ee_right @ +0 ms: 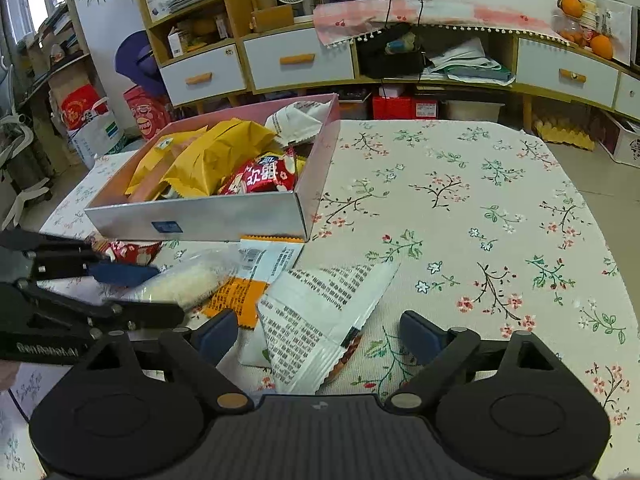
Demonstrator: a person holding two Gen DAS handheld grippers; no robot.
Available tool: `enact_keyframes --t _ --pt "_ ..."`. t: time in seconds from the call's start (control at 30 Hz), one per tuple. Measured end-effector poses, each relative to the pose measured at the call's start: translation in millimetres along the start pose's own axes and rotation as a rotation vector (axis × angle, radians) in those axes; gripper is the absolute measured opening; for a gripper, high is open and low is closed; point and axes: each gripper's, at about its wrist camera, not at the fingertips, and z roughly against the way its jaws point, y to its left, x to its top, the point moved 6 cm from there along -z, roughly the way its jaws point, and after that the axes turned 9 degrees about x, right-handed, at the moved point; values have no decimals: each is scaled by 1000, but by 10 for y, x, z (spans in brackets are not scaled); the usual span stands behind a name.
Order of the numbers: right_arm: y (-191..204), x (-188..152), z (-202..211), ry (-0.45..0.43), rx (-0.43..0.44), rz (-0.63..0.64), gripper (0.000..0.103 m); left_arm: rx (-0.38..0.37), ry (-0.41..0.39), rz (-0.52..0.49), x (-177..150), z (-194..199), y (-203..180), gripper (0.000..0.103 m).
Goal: Organize snacks
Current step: 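Grasp the clear white-roll bag with the left gripper while the right grasps the newspaper-print packet, then carry the white-roll bag and newspaper-print packet into the box and release both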
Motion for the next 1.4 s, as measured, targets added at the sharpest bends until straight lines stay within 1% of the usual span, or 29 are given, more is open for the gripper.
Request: enact_keyframes --t 0.07,0.13,0.2,0.3,0.33,0.4,0.5,0.6,0.73,0.83,0.97,1.1,1.2,1.4 --pt "-18 9 -21 -1 -5 -9 56 17 -2 -13 -7 7 -20 41" --pt "-33 8 -53 5 -9 -20 52 40 -2 -8 -6 8 -31 36" --pt "-43 3 -75 4 -13 -25 51 65 3 4 -7 18 -51 34" --pt "-29 5 -79 -2 -16 -15 39 79 7 15 -26 59 -108 29" --pt "-20 9 -77 -2 -16 -12 30 80 10 19 -32 77 -114 28" --pt "-11 23 -73 0 -25 -9 29 71 22 34 -48 128 -125 26" --pt "0 46 -79 5 -43 -15 27 44 28 79 -22 204 -102 17" --pt "27 69 -66 12 -58 -12 26 18 38 128 -19 268 -37 15" --pt "69 127 -34 3 -79 -24 26 12 51 151 -50 271 28 14" --pt "102 171 -14 -5 -95 -45 26 -9 59 189 -74 282 111 14" --pt "197 226 28 -23 -88 -66 26 -25 60 223 -81 332 188 13" --pt "315 250 63 -36 -69 -59 26 -32 55 247 -84 404 243 13" --pt "365 275 90 -43 -72 -59 26 -41 48 273 -80 473 283 13" --pt "420 395 234 -96 -67 -87 26 -45 13 298 -3 605 344 13"
